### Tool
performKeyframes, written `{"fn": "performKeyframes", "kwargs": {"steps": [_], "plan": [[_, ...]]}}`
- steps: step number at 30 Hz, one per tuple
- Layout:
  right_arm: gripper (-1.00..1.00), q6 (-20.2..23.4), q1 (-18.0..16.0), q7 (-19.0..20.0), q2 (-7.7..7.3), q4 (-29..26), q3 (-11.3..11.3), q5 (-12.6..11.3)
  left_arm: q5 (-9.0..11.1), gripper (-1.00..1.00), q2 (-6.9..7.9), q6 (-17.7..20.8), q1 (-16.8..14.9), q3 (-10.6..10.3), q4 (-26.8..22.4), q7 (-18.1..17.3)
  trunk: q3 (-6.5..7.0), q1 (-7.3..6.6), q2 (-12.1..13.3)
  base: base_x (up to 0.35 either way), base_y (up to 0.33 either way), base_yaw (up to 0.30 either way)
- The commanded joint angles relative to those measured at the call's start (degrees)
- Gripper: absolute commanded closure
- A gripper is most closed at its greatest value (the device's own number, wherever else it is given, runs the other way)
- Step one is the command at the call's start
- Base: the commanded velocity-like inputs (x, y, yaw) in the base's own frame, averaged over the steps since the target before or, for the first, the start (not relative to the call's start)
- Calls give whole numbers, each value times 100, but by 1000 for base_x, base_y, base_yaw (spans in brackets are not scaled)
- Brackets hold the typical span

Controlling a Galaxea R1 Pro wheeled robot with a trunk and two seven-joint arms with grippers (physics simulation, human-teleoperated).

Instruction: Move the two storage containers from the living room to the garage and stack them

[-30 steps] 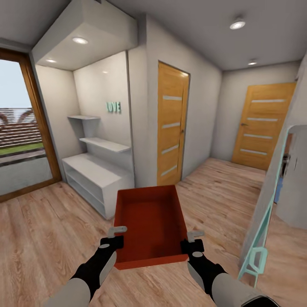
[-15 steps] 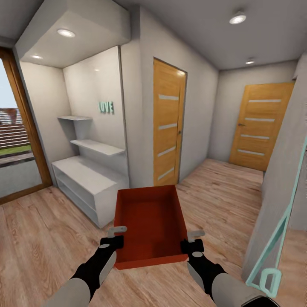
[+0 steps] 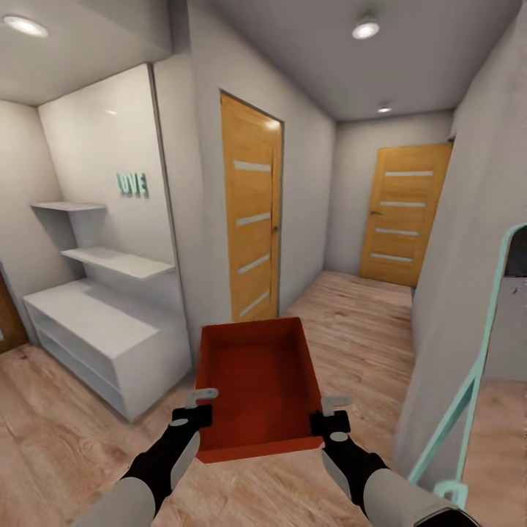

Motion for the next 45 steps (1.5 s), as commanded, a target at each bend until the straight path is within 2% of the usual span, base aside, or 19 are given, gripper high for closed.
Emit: {"fn": "performKeyframes", "kwargs": {"steps": [1, 11, 45], "plan": [[100, -45, -3, 3, 345, 21, -117, -76, 300, 100, -36, 53, -4, 75, -76, 121, -9, 5, -7, 326, 0, -287], [100, -45, -3, 4, 345, 21, -117, -76, 302, 100, -31, 53, -7, 75, -77, 121, -9, 5, -7, 327, 0, -245], [100, -54, -3, 3, 345, 21, -117, -77, 300, 100, -33, 53, -4, 72, -77, 121, -9, 5, -7, 327, 15, -5]]}}
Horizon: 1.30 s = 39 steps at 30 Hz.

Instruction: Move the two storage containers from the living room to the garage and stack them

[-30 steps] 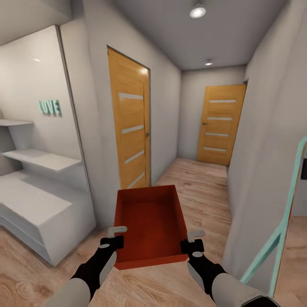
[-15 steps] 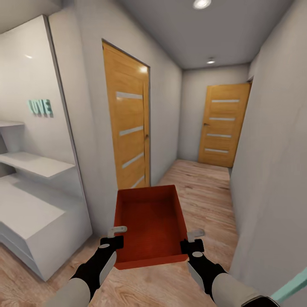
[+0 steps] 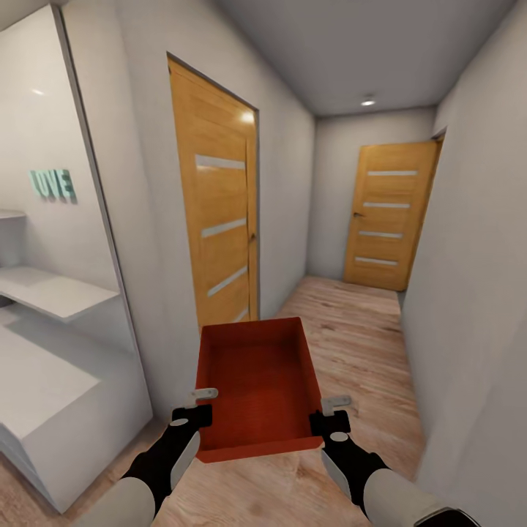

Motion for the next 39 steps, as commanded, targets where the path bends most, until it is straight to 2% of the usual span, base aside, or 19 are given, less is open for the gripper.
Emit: {"fn": "performKeyframes", "kwargs": {"steps": [1, 9, 39], "plan": [[100, -45, -2, 1, 345, 19, -116, -75, 306, 100, -33, 51, -6, 72, -66, 119, -9, 5, -7, 327, 70, 0], [100, -45, -2, -4, 345, 19, -116, -75, 306, 100, -32, 51, -6, 72, -66, 111, -9, 5, -7, 327, 71, -55], [100, -45, -2, -3, 345, 19, -116, -74, 315, 100, 4, 51, -6, 73, -66, 109, -9, 5, -7, 327, 86, -283]]}}
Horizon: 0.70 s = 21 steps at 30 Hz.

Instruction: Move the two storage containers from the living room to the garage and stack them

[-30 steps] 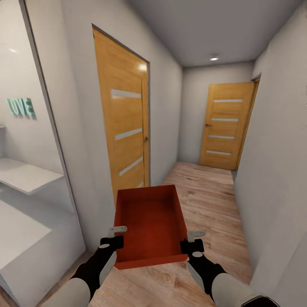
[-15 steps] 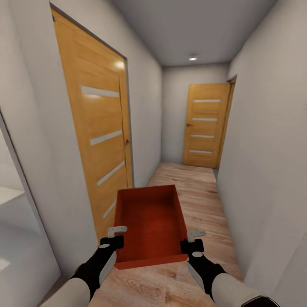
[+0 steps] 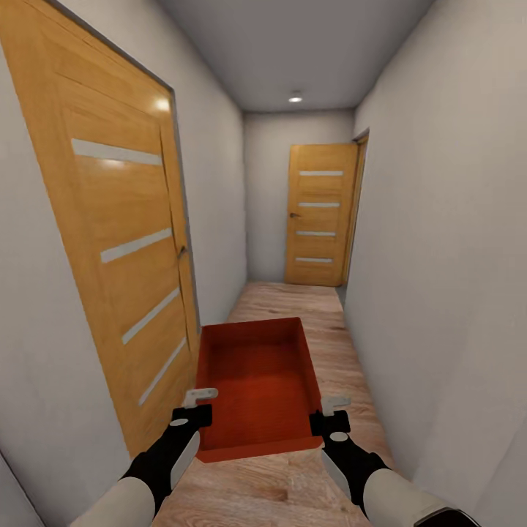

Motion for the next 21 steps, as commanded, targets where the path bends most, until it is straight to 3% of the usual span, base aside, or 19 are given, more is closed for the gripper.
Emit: {"fn": "performKeyframes", "kwargs": {"steps": [1, 6, 21], "plan": [[100, -43, -3, 3, 340, 20, -109, -78, 317, 100, -1, 51, -4, 70, -68, 119, -9, 5, -7, 327, 110, -287], [100, -39, -3, 7, 340, 20, -109, -81, 317, 100, -1, 51, -3, 72, -68, 120, -9, 5, -7, 327, 111, -125], [100, -45, -3, 7, 340, 20, -109, -78, 317, 100, -1, 51, -3, 70, -63, 113, -9, 5, -7, 327, 110, -5]]}}
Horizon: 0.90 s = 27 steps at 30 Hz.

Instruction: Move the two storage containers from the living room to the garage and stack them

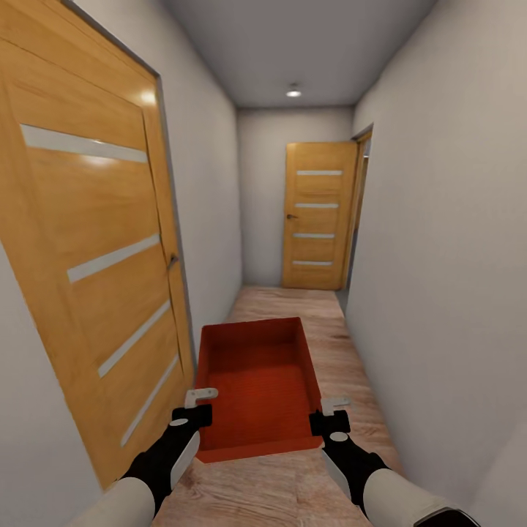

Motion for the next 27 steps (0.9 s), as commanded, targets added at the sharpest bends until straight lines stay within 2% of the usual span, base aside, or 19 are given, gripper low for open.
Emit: {"fn": "performKeyframes", "kwargs": {"steps": [1, 14, 22, 27], "plan": [[100, -36, -2, -1, 339, 18, -104, -80, 316, 100, -2, 50, -6, 71, -55, 109, -9, 5, -8, 327, 101, -9], [100, -31, -2, -16, 339, 18, -104, -80, 316, 100, -2, 48, -6, 70, -53, 109, -9, 5, -8, 327, 15, -248], [100, -31, -2, -16, 339, 18, -104, -80, 316, 100, 0, 48, -8, 70, -52, 118, -9, 5, -8, 310, -101, -279], [100, -31, -2, -9, 339, 18, -104, -80, 316, 100, 0, 49, -8, 70, -49, 118, -9, 5, -8, 305, -124, -79]]}}
